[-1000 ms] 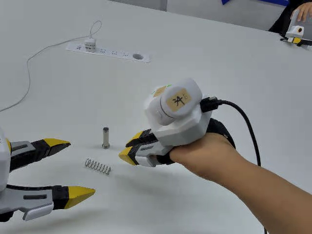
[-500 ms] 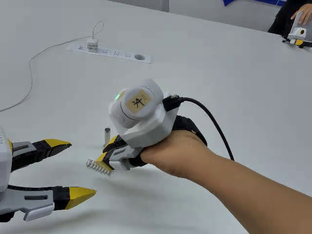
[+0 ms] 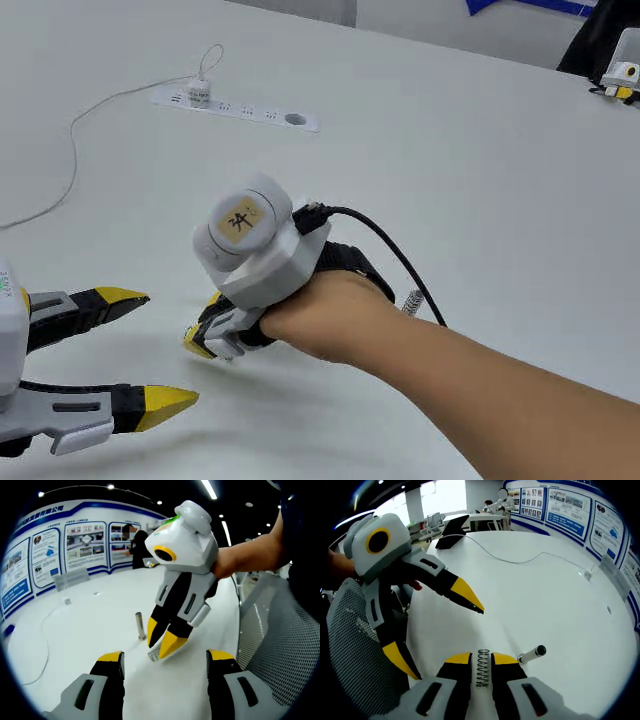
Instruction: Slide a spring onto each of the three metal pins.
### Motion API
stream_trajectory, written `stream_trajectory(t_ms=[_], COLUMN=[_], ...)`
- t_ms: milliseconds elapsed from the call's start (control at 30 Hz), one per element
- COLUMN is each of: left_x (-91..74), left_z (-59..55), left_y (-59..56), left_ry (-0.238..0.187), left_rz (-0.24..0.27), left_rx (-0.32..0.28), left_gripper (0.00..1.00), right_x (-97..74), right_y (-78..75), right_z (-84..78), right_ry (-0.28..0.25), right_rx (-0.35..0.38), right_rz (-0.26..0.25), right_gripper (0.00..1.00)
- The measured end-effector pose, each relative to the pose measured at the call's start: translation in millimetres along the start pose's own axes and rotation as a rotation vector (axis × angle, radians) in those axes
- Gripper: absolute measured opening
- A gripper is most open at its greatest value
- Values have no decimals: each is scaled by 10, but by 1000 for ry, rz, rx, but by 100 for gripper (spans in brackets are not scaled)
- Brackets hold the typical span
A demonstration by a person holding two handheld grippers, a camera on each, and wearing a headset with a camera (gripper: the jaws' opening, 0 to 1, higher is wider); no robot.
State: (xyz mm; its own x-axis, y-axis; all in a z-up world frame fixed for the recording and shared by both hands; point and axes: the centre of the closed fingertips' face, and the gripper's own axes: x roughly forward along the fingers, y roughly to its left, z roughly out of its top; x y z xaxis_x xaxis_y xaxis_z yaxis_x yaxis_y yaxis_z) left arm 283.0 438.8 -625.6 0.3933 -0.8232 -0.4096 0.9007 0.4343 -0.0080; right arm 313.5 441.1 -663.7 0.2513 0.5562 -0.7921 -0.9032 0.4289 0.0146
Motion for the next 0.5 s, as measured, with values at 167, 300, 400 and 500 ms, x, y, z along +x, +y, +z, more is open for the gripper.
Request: stream_trajectory(t_ms=[167, 300, 400, 500], left_x=[-10, -21, -29, -37], left_z=[-5, -2, -9, -18], left_y=[6, 17, 22, 24], left_ry=[3, 4, 5, 6], left_rz=[1, 4, 6, 7], left_rx=[0, 1, 0, -2], left_gripper=[68, 68, 68, 68], right_x=[66, 102, 126, 137], right_y=[1, 1, 5, 0], right_z=[-48, -45, -43, -43], right_ry=[27, 30, 35, 39], right_rx=[-9, -9, -11, -15], right_rz=[1, 4, 6, 4], right_gripper=[16, 16, 16, 16])
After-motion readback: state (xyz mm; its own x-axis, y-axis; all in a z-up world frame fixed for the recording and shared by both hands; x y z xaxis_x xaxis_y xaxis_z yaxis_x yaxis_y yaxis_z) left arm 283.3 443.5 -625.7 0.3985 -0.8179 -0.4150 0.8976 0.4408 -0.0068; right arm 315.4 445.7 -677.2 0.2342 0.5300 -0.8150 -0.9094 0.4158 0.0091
